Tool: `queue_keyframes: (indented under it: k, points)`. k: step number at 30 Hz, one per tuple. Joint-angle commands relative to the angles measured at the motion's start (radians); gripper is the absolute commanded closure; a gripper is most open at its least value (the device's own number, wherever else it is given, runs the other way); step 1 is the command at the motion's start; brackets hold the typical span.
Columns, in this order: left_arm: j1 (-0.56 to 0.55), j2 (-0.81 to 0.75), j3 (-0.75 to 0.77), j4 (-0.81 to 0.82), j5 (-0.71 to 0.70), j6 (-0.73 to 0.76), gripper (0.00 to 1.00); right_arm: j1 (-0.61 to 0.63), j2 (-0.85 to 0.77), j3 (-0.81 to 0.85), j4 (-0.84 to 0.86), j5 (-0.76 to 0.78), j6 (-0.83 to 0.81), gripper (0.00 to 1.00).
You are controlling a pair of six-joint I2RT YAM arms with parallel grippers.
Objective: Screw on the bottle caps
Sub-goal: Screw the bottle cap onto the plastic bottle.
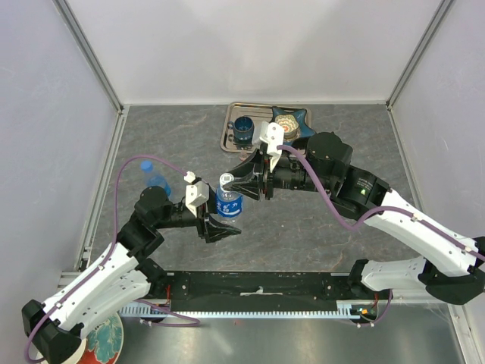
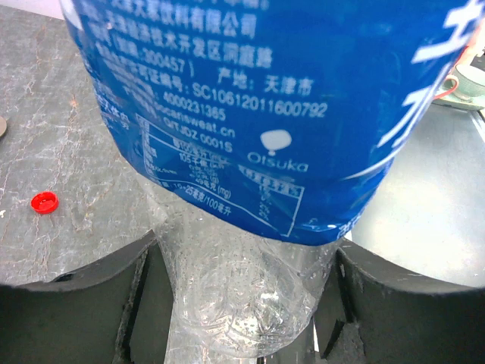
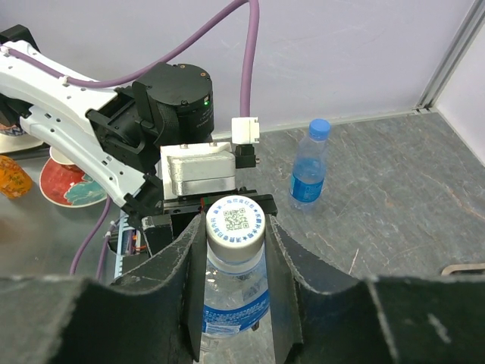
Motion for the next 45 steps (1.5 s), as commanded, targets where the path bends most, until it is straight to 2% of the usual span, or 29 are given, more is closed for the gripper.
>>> queue_keyframes:
  k: [1, 6, 14, 24, 33, 42, 45]
  points:
    - [0.004, -0.009, 0.035, 0.021, 0.018, 0.014, 0.98, -0.004, 0.005, 0.031, 0.040, -0.016, 0.001, 0.66]
    - [0.004, -0.007, 0.035, 0.021, 0.018, 0.015, 0.98, -0.007, 0.008, 0.044, 0.032, -0.033, 0.029, 0.73]
    - [0.006, -0.013, 0.028, 0.021, 0.016, 0.023, 0.98, -0.027, 0.040, 0.120, -0.072, -0.062, 0.058, 0.81]
    - [0.018, -0.019, 0.015, 0.007, 0.014, 0.067, 0.98, -0.029, 0.051, 0.166, -0.207, -0.085, 0.061, 0.85]
    - [0.021, -0.010, 0.029, 0.009, -0.004, 0.064, 0.98, -0.030, 0.043, 0.139, -0.238, -0.044, 0.083, 0.87]
    - [0.024, -0.007, 0.048, 0.040, -0.183, 0.078, 0.98, -0.029, 0.074, 0.074, -0.240, 0.057, 0.158, 0.96]
    - [0.024, -0.004, 0.051, 0.046, -0.298, 0.087, 0.98, -0.029, 0.069, 0.039, -0.212, 0.102, 0.196, 1.00]
